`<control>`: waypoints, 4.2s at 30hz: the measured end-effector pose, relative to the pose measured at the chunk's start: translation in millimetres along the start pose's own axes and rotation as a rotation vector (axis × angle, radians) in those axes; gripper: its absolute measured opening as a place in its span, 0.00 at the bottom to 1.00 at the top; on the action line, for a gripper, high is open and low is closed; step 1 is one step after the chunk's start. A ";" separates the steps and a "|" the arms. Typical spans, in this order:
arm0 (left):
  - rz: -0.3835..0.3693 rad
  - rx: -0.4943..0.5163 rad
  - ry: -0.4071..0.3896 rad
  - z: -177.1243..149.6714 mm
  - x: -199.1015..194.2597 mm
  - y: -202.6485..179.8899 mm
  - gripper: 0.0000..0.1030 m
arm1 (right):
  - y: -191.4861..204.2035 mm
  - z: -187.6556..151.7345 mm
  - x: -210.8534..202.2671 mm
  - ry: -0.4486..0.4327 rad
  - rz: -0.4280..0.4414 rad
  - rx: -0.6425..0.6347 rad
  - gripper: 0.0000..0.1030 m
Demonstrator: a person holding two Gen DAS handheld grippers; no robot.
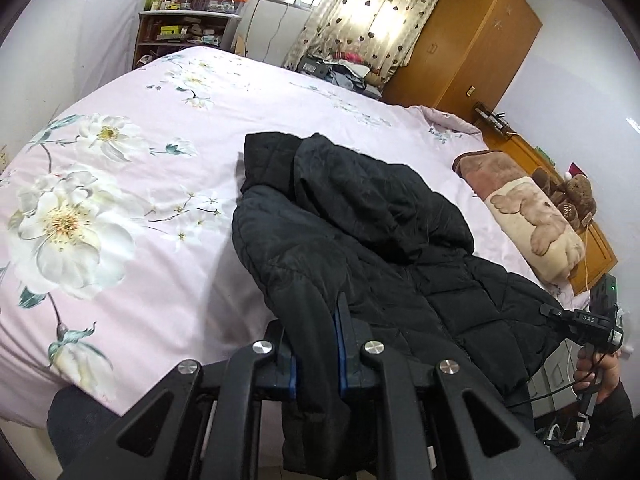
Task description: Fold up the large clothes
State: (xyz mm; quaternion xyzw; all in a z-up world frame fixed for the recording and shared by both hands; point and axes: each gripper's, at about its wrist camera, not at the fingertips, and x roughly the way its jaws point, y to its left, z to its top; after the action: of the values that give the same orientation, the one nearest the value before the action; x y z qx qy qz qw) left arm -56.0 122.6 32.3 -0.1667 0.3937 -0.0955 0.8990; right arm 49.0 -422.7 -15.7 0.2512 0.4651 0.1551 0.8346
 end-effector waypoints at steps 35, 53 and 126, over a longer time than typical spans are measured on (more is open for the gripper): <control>0.056 -0.170 0.000 229.3 214.8 51.5 0.15 | 21.9 258.2 155.6 -0.037 -0.058 0.093 0.13; -0.177 -0.332 0.033 249.8 222.9 76.7 0.61 | -8.0 274.2 161.3 -0.115 0.121 0.238 0.63; 0.133 0.274 0.110 210.1 399.0 -86.3 0.55 | 97.9 218.4 340.0 -0.055 -0.286 -0.361 0.52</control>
State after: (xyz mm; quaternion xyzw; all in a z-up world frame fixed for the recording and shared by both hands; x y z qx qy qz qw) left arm 363.9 -31.0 -71.7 -0.0107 0.4359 -0.0976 0.8947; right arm 409.6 -234.4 -101.6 0.0334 0.4375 0.1092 0.8919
